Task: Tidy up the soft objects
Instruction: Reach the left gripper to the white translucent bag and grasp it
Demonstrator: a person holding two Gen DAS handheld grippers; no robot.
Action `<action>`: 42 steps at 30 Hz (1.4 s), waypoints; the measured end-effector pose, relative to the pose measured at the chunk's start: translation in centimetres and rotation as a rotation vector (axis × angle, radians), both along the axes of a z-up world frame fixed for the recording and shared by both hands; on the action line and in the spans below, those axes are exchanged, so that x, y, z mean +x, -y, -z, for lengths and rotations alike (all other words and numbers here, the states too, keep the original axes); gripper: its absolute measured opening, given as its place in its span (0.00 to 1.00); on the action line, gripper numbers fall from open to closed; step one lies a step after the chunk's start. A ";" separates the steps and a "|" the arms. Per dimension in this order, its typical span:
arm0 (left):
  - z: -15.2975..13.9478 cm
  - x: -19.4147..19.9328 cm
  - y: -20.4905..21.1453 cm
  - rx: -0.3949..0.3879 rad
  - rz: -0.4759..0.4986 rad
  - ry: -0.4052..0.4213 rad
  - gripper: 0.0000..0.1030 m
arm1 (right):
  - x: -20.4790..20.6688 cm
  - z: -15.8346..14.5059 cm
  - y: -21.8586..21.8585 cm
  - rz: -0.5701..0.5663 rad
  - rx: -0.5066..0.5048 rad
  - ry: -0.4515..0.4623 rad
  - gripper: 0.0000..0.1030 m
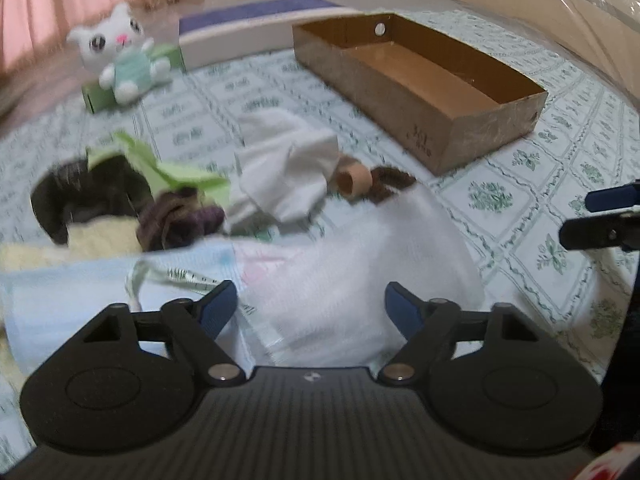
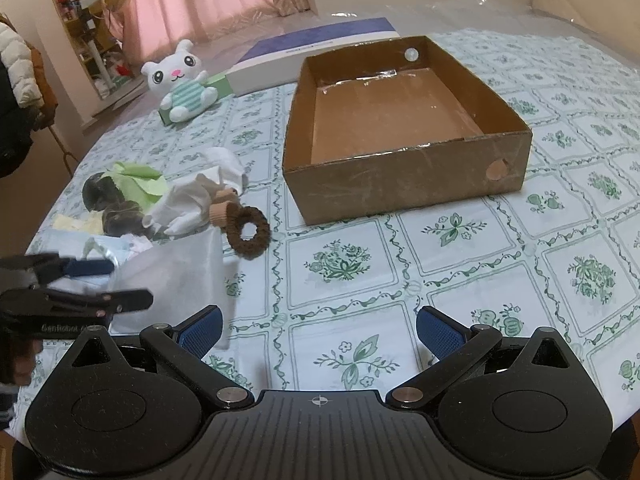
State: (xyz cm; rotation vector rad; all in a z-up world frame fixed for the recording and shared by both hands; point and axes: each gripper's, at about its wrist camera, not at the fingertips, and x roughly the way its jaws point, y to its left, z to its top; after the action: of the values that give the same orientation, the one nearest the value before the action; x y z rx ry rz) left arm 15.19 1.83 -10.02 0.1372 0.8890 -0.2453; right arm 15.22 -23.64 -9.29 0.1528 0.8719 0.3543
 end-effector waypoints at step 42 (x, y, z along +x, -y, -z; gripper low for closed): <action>1.1 -3.5 4.8 0.085 0.107 0.013 0.11 | -0.4 0.3 2.9 0.066 -0.010 -0.017 1.00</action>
State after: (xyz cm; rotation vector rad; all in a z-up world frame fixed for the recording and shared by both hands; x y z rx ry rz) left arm 11.69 -2.97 -11.15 0.2655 0.8808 -0.3057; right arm 14.80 -26.51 -9.62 0.1752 0.8829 0.2876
